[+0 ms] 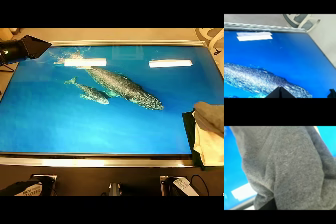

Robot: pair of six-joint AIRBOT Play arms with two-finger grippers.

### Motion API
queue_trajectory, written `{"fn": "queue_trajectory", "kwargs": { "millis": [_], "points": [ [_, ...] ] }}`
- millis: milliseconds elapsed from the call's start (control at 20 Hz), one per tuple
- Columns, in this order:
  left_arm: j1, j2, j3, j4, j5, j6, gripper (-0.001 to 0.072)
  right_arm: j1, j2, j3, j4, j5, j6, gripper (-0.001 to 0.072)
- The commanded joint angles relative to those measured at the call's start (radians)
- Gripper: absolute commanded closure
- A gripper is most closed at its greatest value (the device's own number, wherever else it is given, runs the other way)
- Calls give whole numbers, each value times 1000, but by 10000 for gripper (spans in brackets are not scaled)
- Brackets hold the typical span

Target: Fold the shirts.

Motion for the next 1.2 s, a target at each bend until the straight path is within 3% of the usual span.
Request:
{"fn": "queue_trajectory", "kwargs": {
  "millis": [0, 300, 350, 400, 450, 500, 700, 800, 850, 1000, 1050, 1150],
  "points": [
    [1, -1, 0, 0, 0, 3, 682, -5, 2, -63, -226, 59, -31, 685],
    [1, -1, 0, 0, 0, 3, 683, -5, 2, -243, -247, -37, -25, 684],
    [1, -1, 0, 0, 0, 3, 682, -5, 2, -270, -243, -60, -25, 657],
    [1, -1, 0, 0, 0, 3, 683, -5, 2, -289, -254, -80, -26, 537],
    [1, -1, 0, 0, 0, 3, 682, -5, 2, -297, -278, -107, -26, 265],
    [1, -1, 0, 0, 0, 3, 682, -5, 3, -294, -291, -140, -43, 73],
    [0, -1, 0, 0, 0, 3, 684, -3, 2, -141, -187, -337, -126, 73],
    [-10, -5, 4, 24, 4, 2, 685, 56, 2, 20, -83, -540, -155, 75],
    [-26, -10, 10, 88, 21, -15, 685, 118, 2, 88, -55, -638, -171, 76],
    [-121, -55, 49, 432, 52, -194, 686, 428, 1, 205, -52, -858, -176, 78],
    [-152, -74, 54, 539, 41, -246, 686, 541, -5, 205, -64, -870, -176, 78],
    [-207, -117, 54, 766, -54, -348, 685, 768, -58, 204, -143, -754, -152, 78]
  ]
}}
